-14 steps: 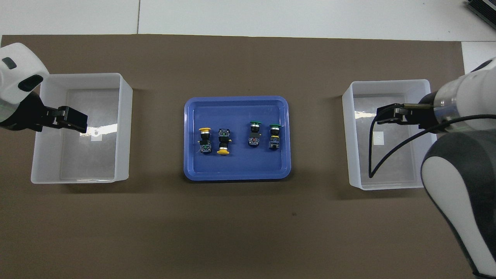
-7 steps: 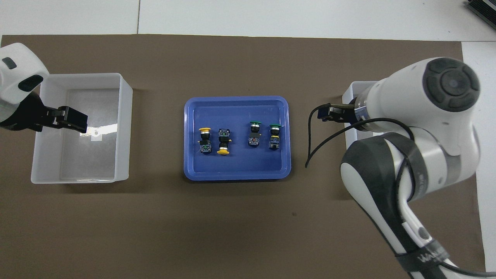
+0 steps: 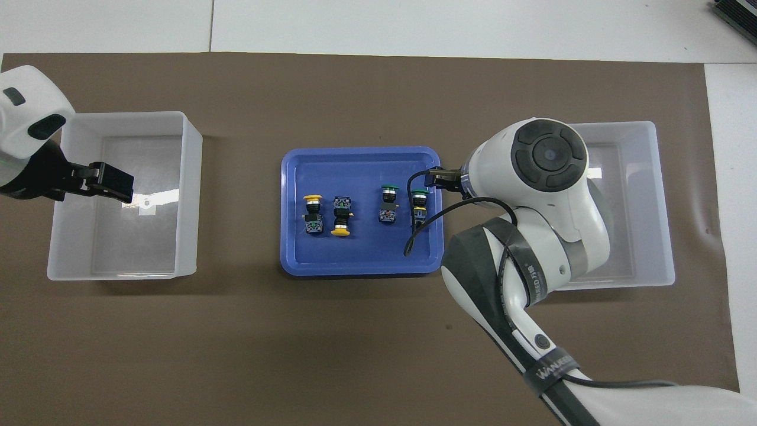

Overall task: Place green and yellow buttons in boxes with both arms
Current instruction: 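Reach the right gripper over the blue tray to a green button, then grasp the green button with the right gripper and lift it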

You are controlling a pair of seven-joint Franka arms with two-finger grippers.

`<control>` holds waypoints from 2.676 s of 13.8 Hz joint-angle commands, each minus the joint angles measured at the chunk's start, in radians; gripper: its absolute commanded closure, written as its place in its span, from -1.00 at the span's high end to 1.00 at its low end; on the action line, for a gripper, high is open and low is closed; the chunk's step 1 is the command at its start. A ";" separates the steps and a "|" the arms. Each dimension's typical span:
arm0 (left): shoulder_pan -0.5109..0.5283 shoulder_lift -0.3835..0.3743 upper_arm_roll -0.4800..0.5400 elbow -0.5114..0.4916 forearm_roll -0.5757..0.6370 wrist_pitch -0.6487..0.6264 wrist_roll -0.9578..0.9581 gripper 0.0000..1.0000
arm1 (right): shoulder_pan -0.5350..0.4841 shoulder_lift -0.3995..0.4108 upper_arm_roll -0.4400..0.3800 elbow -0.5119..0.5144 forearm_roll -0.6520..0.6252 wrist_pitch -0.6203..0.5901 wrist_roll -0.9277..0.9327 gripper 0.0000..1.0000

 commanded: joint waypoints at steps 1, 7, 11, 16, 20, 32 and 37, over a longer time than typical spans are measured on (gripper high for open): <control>0.005 -0.022 -0.003 -0.030 0.008 0.018 0.000 1.00 | 0.036 0.040 0.000 0.002 -0.023 0.042 0.021 1.00; 0.005 -0.022 -0.003 -0.030 0.008 0.018 0.000 1.00 | 0.071 0.075 -0.002 -0.024 -0.024 0.084 0.025 1.00; 0.002 -0.023 -0.004 -0.032 0.008 0.003 -0.001 1.00 | 0.074 0.086 -0.002 -0.061 -0.024 0.158 0.044 1.00; 0.005 -0.022 -0.004 -0.030 0.008 0.015 -0.001 1.00 | 0.106 0.122 -0.002 -0.070 -0.095 0.190 0.114 1.00; 0.007 -0.022 -0.001 -0.029 0.008 0.018 0.000 1.00 | 0.109 0.126 0.000 -0.096 -0.162 0.191 0.154 0.80; 0.032 -0.007 -0.001 -0.021 0.005 0.149 -0.009 1.00 | 0.135 0.178 -0.003 -0.133 -0.239 0.307 0.260 -0.16; 0.030 -0.006 -0.002 -0.022 0.002 0.161 -0.061 1.00 | 0.123 0.150 -0.003 -0.133 -0.247 0.302 0.265 -1.00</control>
